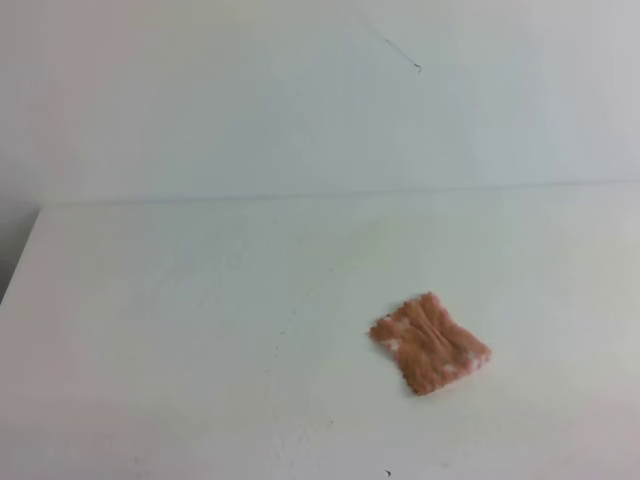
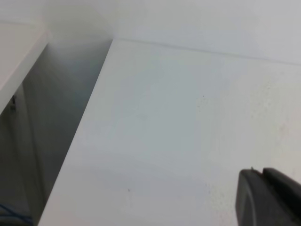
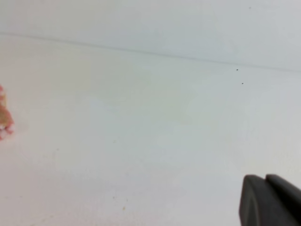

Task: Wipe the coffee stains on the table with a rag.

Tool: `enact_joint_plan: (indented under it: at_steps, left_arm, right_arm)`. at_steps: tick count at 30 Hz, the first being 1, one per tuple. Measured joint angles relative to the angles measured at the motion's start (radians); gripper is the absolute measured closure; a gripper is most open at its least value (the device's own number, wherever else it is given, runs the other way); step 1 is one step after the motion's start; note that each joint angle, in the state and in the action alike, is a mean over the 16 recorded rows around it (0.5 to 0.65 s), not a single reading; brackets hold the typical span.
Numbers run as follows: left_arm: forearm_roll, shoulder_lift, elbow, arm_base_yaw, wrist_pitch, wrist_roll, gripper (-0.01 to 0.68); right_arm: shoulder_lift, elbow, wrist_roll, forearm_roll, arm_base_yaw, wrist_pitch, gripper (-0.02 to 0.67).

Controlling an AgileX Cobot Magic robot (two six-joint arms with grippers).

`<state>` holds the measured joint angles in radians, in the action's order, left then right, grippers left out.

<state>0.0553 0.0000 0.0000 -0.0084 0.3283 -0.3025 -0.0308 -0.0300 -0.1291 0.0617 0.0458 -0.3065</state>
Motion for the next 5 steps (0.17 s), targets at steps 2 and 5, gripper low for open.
enact_joint_plan:
  at_steps: [2, 5]
  left_arm:
    - [0.000, 0.000, 0.000, 0.000, 0.000, 0.000, 0.675]
    - [0.000, 0.000, 0.000, 0.000, 0.000, 0.000, 0.675]
  right_arm:
    - [0.000, 0.000, 0.000, 0.001, 0.000, 0.000, 0.653]
    - [0.001, 0.000, 0.000, 0.002, 0.000, 0.000, 0.653]
